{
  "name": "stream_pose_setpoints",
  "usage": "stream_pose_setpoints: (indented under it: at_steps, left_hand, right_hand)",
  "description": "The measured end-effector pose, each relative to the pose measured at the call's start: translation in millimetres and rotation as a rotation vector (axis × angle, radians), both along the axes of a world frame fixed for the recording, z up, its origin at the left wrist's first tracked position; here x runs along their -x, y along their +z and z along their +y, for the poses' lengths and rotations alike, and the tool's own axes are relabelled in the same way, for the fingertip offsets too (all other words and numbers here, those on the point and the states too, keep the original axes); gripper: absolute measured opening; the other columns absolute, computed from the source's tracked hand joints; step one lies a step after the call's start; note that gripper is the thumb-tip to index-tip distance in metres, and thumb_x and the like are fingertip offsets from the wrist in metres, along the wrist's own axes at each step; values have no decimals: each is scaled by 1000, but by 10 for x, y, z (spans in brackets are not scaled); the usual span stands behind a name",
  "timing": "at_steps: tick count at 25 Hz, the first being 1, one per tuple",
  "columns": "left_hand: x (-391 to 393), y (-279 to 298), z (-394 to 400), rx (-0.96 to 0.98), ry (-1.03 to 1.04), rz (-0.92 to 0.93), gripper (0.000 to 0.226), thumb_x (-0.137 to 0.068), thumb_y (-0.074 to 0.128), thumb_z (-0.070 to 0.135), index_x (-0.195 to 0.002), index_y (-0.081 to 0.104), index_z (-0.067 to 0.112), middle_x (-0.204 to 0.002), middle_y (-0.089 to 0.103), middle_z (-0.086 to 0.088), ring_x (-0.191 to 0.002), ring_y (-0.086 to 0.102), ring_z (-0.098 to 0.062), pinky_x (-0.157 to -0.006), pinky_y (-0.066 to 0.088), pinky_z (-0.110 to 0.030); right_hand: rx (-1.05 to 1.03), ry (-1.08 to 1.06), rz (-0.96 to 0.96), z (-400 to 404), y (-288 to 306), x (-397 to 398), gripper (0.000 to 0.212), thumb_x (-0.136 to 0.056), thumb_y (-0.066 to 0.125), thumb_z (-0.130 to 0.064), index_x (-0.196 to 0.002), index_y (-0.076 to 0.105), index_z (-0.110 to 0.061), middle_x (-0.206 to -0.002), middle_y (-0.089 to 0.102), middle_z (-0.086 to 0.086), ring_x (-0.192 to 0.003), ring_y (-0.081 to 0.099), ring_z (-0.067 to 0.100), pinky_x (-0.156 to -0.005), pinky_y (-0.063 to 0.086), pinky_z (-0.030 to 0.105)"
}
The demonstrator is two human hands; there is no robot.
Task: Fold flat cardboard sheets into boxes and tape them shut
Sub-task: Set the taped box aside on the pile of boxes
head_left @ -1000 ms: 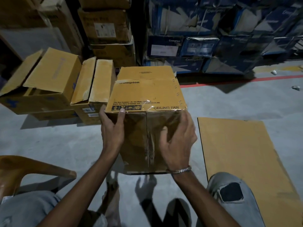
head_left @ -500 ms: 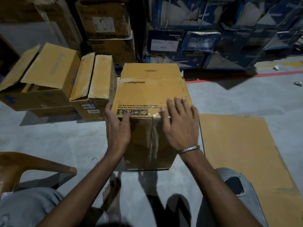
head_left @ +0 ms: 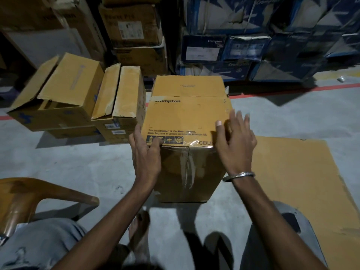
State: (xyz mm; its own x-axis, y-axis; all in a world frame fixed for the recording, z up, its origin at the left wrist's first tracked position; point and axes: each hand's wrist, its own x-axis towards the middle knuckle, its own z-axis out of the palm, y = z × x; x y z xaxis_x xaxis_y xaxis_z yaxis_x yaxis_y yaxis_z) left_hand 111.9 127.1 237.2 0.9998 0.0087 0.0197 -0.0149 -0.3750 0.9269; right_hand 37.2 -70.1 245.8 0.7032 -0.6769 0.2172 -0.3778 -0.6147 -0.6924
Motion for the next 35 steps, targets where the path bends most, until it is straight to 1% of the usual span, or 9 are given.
stream_pose_setpoints:
  at_steps: [4,7,15,19,22,25,29,31,35]
  left_hand:
    - [32,-32,-45,-20,15,-2,71,-102,52,30,-165,20,20,-152,34,1,-116,41,-5,-78,37,-22]
    - [23,-24,-5,-16,49,8,68,-105,53,24,-164,21,20,-156,33,-1,-122,43,-9,-84,37,-27]
    - [137,45,-91,-70,-63,36,73,-100,60,22,-164,24,22,-160,35,2,-133,43,-15,-100,39,-33]
    - [76,99,-53,-119,-100,100,74,-92,62,30,-160,33,26,-154,46,1,-133,48,-23,-109,44,-50]
    - [-35,161,55,-123,-118,160,65,-85,62,40,-147,44,28,-132,62,4,-115,61,-21,-99,53,-50]
    - [-265,231,194,44,-102,300,46,-88,71,35,-127,54,16,-116,69,-3,-97,68,-17,-77,55,-38]
    - [-496,206,203,137,-196,460,72,-77,82,59,-128,64,12,-109,79,-5,-92,77,-16,-81,57,-39]
    - [-530,185,157,187,-263,467,66,-79,86,50,-131,64,16,-112,79,-3,-102,77,-21,-96,57,-42]
    - [-536,201,146,314,-349,464,48,-90,79,25,-134,62,18,-116,78,-6,-105,76,-22,-93,58,-36]
  right_hand:
    - [346,301,14,631,124,27,50,-109,37,-43,-148,53,-16,-159,46,4,-155,26,21,-124,25,51]
    - [471,401,311,798,19,16,60,-110,17,-46,-160,34,-18,-168,30,0,-159,14,20,-128,13,50]
    - [257,137,602,28,44,-48,82,-95,6,-81,-164,2,-38,-173,-3,4,-160,-6,28,-125,4,60]
    - [-116,-16,299,-291,84,70,81,-90,51,-76,-153,34,-29,-153,47,5,-136,50,36,-100,50,50]
    - [-490,68,57,-420,69,102,69,-89,74,-50,-148,44,-30,-130,56,-11,-120,56,20,-91,55,42]
    - [-852,97,3,-515,-28,96,82,-73,83,-63,-145,52,-40,-135,66,-11,-122,64,20,-96,58,49]
    - [-915,99,-68,-443,-97,-23,78,-68,83,-70,-135,61,-38,-123,73,-13,-114,70,16,-100,56,49]
    - [-890,138,-114,-391,-68,-39,64,-77,82,-61,-133,61,-38,-123,73,-12,-113,70,15,-98,57,45]
    - [-819,211,-204,-377,-26,53,50,-90,78,-40,-136,57,-37,-123,72,-10,-112,71,13,-100,58,46]
